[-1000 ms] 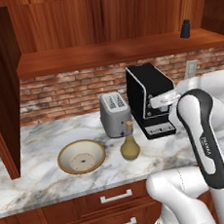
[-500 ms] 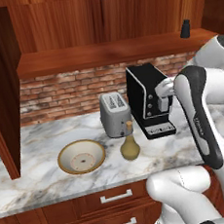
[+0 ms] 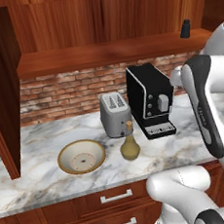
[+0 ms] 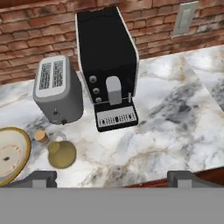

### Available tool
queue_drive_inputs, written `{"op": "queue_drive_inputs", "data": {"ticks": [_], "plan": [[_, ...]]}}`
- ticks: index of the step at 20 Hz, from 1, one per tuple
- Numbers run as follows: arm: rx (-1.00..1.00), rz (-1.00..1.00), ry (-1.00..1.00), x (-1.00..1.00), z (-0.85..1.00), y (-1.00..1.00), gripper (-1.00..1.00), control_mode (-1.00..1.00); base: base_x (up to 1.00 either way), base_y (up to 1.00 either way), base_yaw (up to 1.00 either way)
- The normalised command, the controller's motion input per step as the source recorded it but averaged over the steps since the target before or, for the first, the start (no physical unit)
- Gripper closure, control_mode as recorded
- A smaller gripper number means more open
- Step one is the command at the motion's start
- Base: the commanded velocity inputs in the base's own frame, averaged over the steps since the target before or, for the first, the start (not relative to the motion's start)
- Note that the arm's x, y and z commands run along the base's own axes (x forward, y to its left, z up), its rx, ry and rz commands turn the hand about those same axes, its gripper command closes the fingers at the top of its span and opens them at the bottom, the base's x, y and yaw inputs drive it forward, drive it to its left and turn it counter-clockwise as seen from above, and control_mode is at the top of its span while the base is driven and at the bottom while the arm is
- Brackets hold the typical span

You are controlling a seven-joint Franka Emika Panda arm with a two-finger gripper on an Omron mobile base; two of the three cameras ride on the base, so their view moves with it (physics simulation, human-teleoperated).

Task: Retrieve the bottle and the shaker from the cabinet and place them next to the mixing bowl on the counter. Then add garlic from the fridge to the mixing bowl.

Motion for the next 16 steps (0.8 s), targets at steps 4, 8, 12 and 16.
{"op": "queue_drive_inputs", "data": {"ticks": [4, 8, 12, 16], "plan": [[-0.05, -0.16, -0.26, 0.00, 0.01, -0.28, -1.00, -1.00, 0.00, 0.00, 0.00], [-0.08, -0.11, -0.41, 0.00, 0.00, -0.05, -1.00, -1.00, 0.00, 0.00, 0.00], [-0.06, -0.07, -0.31, -0.01, 0.02, 0.00, -1.00, -1.00, 0.00, 0.00, 0.00], [-0.06, -0.02, -0.29, -0.10, 0.02, 0.00, -1.00, -1.00, 0.00, 0.00, 0.00]]}}
